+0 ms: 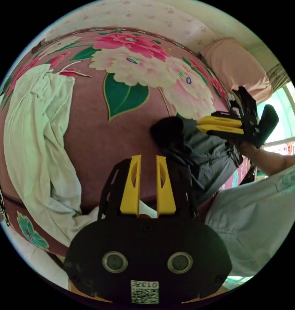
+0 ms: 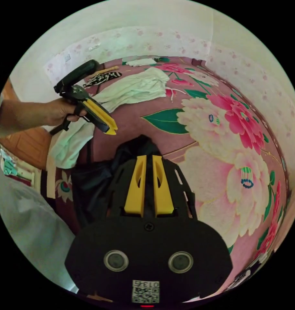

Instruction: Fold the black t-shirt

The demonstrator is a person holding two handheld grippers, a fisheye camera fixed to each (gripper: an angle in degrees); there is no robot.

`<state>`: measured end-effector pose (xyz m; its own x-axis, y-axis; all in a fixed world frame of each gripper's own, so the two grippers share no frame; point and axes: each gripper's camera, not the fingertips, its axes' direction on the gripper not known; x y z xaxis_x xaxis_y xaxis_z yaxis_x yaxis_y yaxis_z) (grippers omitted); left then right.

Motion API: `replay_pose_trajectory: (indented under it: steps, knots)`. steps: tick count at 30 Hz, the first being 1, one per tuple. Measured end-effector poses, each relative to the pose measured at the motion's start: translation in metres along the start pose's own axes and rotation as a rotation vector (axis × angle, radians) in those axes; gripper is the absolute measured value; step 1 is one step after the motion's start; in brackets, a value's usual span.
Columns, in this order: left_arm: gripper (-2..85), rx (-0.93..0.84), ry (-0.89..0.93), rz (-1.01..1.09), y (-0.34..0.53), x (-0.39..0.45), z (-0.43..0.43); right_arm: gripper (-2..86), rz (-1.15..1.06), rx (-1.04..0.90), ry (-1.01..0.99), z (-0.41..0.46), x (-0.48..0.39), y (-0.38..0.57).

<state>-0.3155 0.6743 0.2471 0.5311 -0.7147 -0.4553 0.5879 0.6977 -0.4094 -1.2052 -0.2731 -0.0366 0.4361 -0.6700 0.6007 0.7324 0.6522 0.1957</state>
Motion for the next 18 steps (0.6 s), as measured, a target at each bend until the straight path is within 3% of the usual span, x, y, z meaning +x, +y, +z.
replay_pose_trajectory:
  steps: [4, 8, 12, 14, 18]
  knots:
    - [11.0, -0.057, 0.016, 0.023, 0.035, 0.036, 0.017, 3.9, -0.129, 0.002, -0.020, 0.008, -0.026, 0.003]
    - [12.6, -0.094, -0.095, 0.031, 0.055, 0.058, 0.041, 5.1, -0.154, -0.152, -0.026, 0.041, -0.025, 0.002]
    - [7.3, -0.119, -0.225, 0.046, 0.056, 0.065, 0.047, 1.7, -0.106, -0.160, -0.059, 0.044, -0.012, 0.003]
    - [1.8, -0.171, -0.155, 0.037, 0.055, 0.066, 0.051, 1.0, -0.038, -0.119, -0.110, 0.036, 0.004, 0.001]
    - [0.5, -0.154, -0.103, -0.040, 0.066, 0.064, 0.044, 0.6, -0.032, -0.023, -0.137, 0.014, 0.018, 0.002]
